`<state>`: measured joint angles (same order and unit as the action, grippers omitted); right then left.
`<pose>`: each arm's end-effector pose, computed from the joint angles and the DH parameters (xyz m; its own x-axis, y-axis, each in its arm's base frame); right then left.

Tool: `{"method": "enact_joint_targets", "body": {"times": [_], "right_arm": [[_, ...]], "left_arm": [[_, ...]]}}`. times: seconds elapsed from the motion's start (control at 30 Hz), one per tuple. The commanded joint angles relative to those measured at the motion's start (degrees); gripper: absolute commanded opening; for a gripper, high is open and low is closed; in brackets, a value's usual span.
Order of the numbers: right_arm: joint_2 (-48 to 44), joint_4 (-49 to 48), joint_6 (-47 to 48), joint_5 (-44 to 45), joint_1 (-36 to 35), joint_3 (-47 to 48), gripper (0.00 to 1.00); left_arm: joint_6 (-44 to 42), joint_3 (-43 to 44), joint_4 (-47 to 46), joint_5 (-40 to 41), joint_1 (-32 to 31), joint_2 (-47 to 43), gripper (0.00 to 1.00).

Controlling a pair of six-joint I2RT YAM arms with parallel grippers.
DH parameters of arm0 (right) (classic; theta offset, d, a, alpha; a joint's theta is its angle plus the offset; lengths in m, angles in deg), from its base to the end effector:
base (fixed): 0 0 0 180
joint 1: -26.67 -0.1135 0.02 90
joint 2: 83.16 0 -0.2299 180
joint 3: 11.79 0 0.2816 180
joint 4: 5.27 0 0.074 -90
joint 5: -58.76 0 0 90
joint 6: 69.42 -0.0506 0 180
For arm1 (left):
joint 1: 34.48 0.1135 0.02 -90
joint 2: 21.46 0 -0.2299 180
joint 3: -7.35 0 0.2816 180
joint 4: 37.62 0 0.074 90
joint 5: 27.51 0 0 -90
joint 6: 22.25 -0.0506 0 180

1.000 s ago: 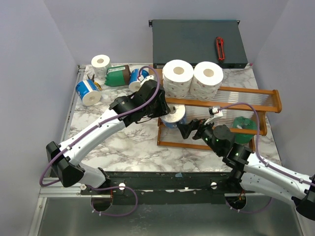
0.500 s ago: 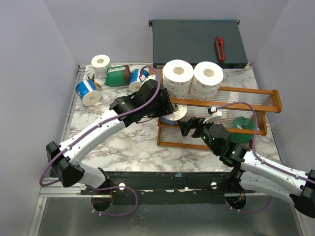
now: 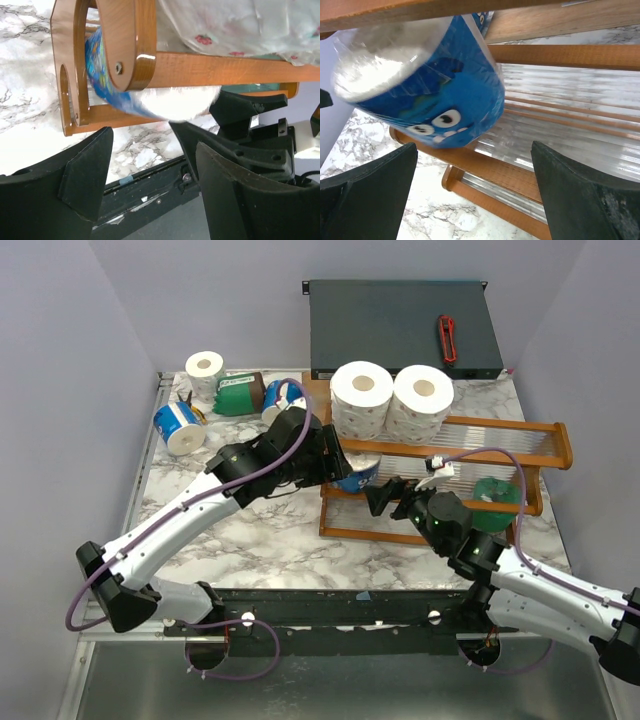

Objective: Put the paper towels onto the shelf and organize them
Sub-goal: Place the paper towel on the shelf.

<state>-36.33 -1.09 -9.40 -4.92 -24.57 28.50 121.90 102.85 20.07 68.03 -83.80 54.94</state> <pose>0.1801 0.1885 0.2269 -0.3138 0.3245 -0.8923 -0.3110 0.8528 0.4195 0.2183 -0.2465 0.3515 -0.8101 -0.2952 -0.5066 0.0837 0.7969 -0.5983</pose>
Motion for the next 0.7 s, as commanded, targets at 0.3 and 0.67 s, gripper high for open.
{"method": "enact_joint_targets", "body": {"times": [0.3, 0.67], "right_arm": [[-3.42, -1.55, 3.34, -5.64, 0.44, 0.76, 0.98], [3.51, -3.84, 4.10, -1.93, 0.44, 2.57, 0.91]], "left_arm": [[-2.14, -11.74, 0.22, 3.15, -0.43, -16.44, 0.70], [0.34, -34.00, -4.43, 13.64, 4.51, -40.02, 0.68]]}}
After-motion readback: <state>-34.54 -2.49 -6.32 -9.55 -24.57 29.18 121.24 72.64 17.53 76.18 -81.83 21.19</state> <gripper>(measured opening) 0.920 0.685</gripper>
